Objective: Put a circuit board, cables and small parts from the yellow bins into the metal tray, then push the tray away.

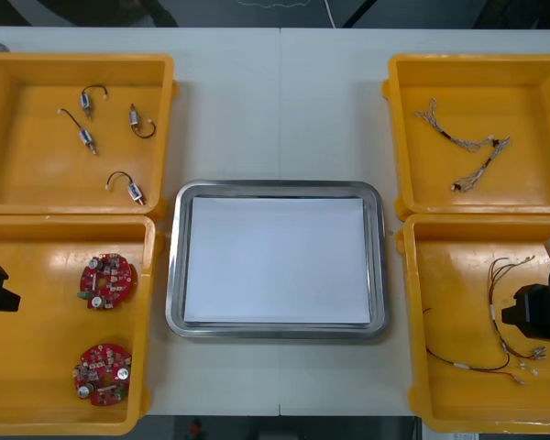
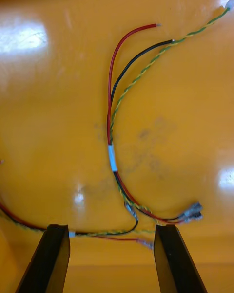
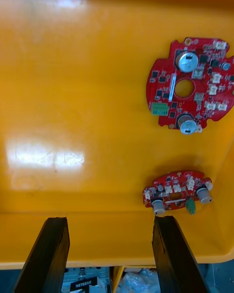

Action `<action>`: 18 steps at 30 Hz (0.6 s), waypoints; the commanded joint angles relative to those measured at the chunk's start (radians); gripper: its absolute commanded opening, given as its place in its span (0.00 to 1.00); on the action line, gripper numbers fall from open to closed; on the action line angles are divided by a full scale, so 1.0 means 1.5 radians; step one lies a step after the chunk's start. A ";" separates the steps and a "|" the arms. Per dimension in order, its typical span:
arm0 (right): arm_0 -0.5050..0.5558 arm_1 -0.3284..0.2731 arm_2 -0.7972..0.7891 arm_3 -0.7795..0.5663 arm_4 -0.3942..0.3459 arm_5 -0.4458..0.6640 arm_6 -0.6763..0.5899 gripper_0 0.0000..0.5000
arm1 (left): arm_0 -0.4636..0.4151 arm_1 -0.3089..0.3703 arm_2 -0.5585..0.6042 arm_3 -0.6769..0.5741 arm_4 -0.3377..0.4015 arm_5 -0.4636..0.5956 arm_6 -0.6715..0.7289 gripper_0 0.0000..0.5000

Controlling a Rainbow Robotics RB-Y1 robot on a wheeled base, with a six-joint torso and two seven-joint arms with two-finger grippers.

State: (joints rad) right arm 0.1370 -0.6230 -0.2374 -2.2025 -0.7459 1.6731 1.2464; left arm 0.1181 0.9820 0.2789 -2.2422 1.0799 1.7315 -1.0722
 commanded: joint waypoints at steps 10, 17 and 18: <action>0.016 0.006 0.083 0.080 0.034 -0.129 0.058 1.00 | 0.099 0.050 -0.033 -0.084 0.031 -0.092 0.248 1.00; 0.016 0.000 0.090 0.085 0.052 -0.131 0.123 1.00 | 0.101 0.064 -0.080 -0.089 0.018 -0.113 0.266 1.00; 0.016 0.000 0.090 0.093 0.055 -0.137 0.125 1.00 | 0.101 0.067 -0.091 -0.089 0.015 -0.116 0.267 1.00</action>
State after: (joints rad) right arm 0.1383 -0.6223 -0.1176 -2.0725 -0.6762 1.4874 1.3756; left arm 0.2443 1.0353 0.1775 -2.3472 1.1153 1.5735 -0.6874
